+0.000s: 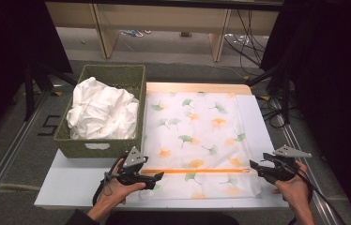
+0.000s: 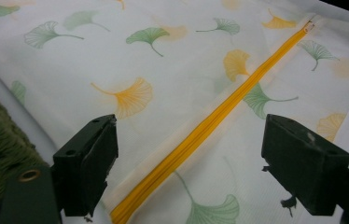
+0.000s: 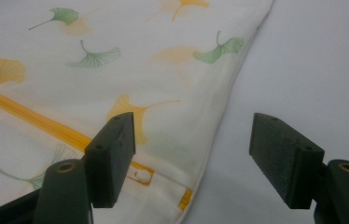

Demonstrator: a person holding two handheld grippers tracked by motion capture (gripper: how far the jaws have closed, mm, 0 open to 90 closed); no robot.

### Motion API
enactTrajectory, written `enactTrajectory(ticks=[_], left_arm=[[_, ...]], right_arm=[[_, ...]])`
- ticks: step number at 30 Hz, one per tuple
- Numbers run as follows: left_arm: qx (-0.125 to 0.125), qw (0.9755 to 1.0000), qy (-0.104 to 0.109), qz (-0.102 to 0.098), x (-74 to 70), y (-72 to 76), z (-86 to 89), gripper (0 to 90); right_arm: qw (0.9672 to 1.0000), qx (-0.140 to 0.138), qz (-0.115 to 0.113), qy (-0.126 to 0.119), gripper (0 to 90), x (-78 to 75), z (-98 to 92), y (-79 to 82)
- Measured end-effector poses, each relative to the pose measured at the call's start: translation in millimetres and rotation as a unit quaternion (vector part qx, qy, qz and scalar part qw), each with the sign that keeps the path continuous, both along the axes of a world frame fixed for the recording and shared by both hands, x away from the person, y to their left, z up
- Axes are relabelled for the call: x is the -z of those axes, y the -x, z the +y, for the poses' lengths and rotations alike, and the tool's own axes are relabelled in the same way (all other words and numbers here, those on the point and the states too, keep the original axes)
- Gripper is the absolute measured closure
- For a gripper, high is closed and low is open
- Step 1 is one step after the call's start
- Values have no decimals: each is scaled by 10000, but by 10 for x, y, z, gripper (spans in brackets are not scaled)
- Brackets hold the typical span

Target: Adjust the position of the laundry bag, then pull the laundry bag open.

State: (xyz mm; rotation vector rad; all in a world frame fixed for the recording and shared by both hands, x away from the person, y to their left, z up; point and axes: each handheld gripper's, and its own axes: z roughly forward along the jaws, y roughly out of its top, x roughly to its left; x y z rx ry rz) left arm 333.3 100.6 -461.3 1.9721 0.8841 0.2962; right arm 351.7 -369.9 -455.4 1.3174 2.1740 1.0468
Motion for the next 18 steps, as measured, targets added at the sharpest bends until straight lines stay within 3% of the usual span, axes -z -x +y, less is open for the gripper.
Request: enactTrajectory(ticks=[1, 3, 4, 7, 8, 9, 10, 13, 14, 15, 16, 17, 18], left_arm=[[43, 10000, 38, -29, 6, -5, -22, 175], [127, 9999, -76, -30, 3, -10, -47, 171], [98, 9999, 14, -39, 11, -7, -81, 169], [157, 9998, -78, -79, 9, -11, -133, 170], [129, 9999, 51, -71, 15, -10, -169, 169], [208, 9997, -85, -75, 7, -21, -164, 169], [212, 9997, -28, -79, 14, -31, -197, 170], [275, 9995, -99, -107, 21, -51, -254, 169], [278, 9995, -73, -97, 29, -56, -284, 169], [287, 9995, -110, -101, 33, -58, -309, 169], [382, 9991, -179, -73, 32, -67, -324, 169], [362, 9991, -176, -118, 39, -67, -355, 169], [367, 9991, -180, -116, 41, -71, -379, 169]], right_arm=[[9999, -28, 32, -138, 327, 5, -1, 18], [9999, 36, 34, -97, 327, 17, 8, 70], [9998, 19, 107, -149, 327, 18, 9, 92], [9999, 36, 84, -104, 338, 35, -2, 137], [9999, 151, 23, 50, 344, 30, -4, 156], [9997, 239, 27, -92, 356, 48, 14, 165], [9996, 231, 23, 145, 371, 33, -15, 167], [9996, 195, 198, -3, 398, 72, -35, 148], [9995, 247, 155, 122, 422, 70, -52, 150], [9993, 304, 236, 31, 440, 83, -42, 157], [9991, 301, 307, -17, 454, 92, -39, 162], [9996, 189, 169, 144, 461, 99, -69, 144], [9996, 147, 253, 41, 463, 112, -59, 138]])
